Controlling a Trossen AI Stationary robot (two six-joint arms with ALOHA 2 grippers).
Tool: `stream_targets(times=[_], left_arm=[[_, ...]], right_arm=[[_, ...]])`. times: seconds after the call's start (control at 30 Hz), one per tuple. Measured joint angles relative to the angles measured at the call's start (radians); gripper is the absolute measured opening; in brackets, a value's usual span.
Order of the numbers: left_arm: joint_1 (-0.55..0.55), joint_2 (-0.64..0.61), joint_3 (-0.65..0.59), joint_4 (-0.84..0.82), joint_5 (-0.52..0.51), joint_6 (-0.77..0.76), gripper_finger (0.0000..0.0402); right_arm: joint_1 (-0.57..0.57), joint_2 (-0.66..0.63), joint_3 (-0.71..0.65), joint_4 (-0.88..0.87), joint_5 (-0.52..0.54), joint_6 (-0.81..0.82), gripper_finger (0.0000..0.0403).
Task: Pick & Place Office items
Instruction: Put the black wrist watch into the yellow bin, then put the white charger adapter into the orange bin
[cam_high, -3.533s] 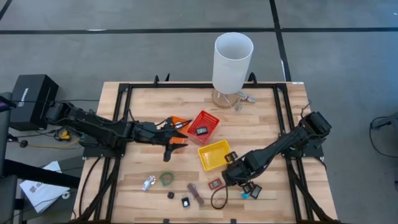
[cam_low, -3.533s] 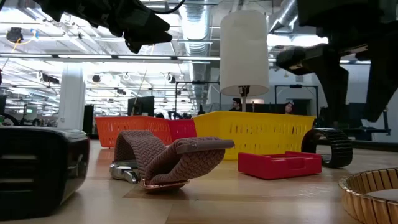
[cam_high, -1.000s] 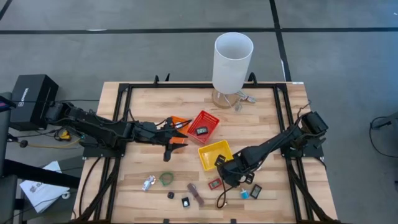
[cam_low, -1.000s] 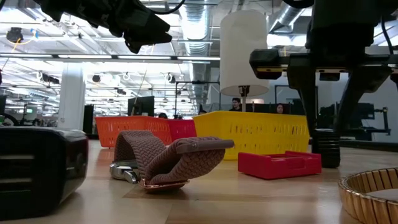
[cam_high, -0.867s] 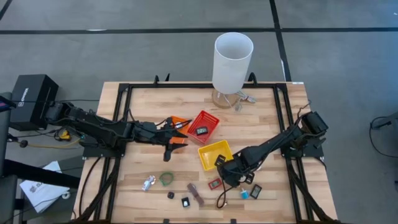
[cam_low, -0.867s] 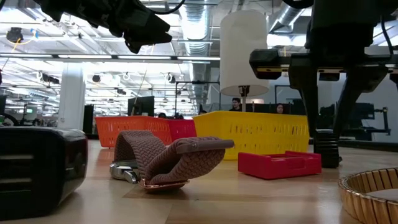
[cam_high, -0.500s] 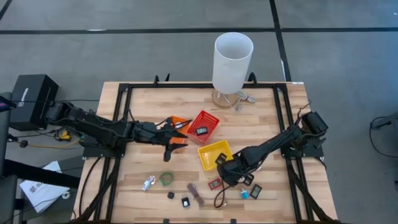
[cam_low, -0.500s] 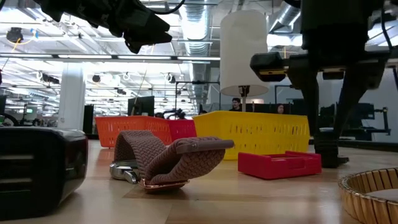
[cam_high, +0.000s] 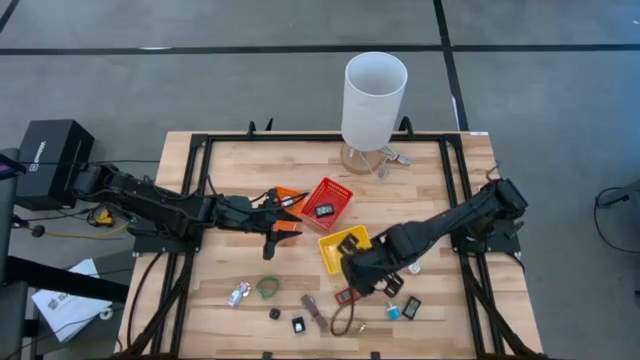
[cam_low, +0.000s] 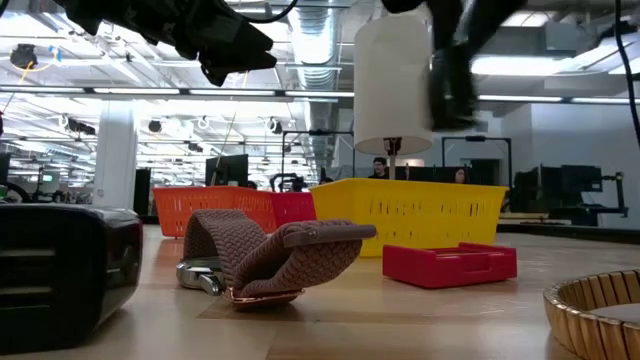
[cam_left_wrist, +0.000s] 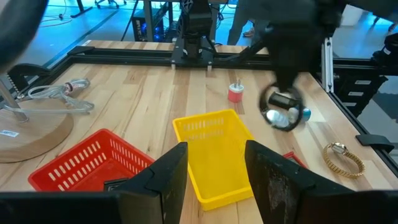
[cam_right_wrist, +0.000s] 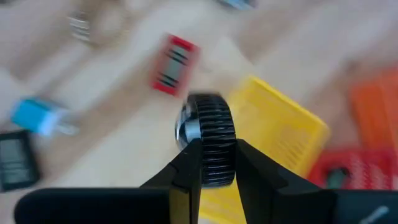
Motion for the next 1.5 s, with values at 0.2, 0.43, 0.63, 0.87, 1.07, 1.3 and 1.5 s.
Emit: stream_targets(times=[0.2, 0.43, 0.63, 0.87, 1.07, 1.3, 1.5], left_arm=[[0.000, 0.000, 0.000, 0.000, 0.000, 0.000, 0.0154], [0.000, 0.000, 0.000, 0.000, -0.004, 0.000, 0.0154], [0.000, 0.000, 0.000, 0.000, -0.004, 0.000, 0.0154], [0.000, 0.000, 0.000, 0.000, -0.003, 0.000, 0.0154], [0.000, 0.000, 0.000, 0.000, 0.001, 0.000, 0.0154], [0.000, 0.000, 0.000, 0.000, 0.000, -0.011, 0.0154], [0.000, 0.000, 0.000, 0.002, 0.000, -0.060, 0.0154]], right_arm=[[-0.119, 0.001, -0.007, -0.030, 0.026, 0.116, 0.0072], [-0.204, 0.004, -0.080, 0.060, -0.057, 0.143, 0.0074], [-0.227, 0.004, -0.140, 0.151, -0.076, 0.143, 0.0103], [-0.245, 0.004, -0.148, 0.148, -0.076, 0.237, 0.0162], [-0.245, 0.002, -0.147, 0.124, -0.076, 0.339, 0.0189], [-0.220, -0.016, -0.148, -0.084, -0.078, 0.350, 0.0189], [-0.221, -0.103, -0.148, -0.131, -0.076, 0.371, 0.0186]])
